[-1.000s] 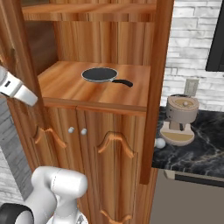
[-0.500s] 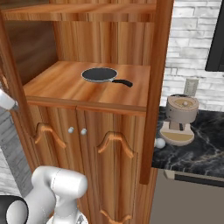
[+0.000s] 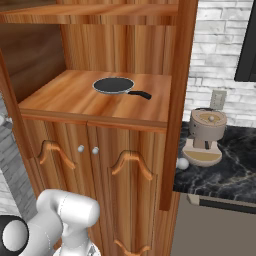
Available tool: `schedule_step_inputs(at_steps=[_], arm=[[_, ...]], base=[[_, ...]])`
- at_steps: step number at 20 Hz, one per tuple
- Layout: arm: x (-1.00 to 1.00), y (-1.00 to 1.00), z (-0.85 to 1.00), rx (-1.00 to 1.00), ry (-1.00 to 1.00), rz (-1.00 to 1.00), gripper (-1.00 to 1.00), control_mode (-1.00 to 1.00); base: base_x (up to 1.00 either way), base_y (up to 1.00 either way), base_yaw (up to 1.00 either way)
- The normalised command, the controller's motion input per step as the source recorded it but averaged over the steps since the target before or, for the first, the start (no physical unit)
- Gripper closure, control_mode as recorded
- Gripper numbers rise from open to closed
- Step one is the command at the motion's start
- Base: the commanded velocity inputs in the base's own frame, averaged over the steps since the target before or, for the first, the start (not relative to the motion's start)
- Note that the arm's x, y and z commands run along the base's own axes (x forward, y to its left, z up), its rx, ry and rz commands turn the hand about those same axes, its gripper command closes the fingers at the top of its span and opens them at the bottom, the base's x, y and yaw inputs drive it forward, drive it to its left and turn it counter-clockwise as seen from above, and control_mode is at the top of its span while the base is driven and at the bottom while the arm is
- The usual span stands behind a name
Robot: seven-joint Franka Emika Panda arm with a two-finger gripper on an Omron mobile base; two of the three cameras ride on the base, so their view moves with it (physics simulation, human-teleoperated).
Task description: Retrieve the pan from the cabinet, then place the raw meat into the pan to avoid contamination.
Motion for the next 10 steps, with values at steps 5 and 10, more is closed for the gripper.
schedule_step_inputs(at_steps=[5,10], arm=[[-0.05,0.00,-0.03,0.00,0.00,-0.09,-1.00,-1.00],[-0.06,0.00,-0.02,0.00,0.00,-0.05,-1.00,-1.00]], base=[[0.00,0.00,0.00],[0.00,0.00,0.00]])
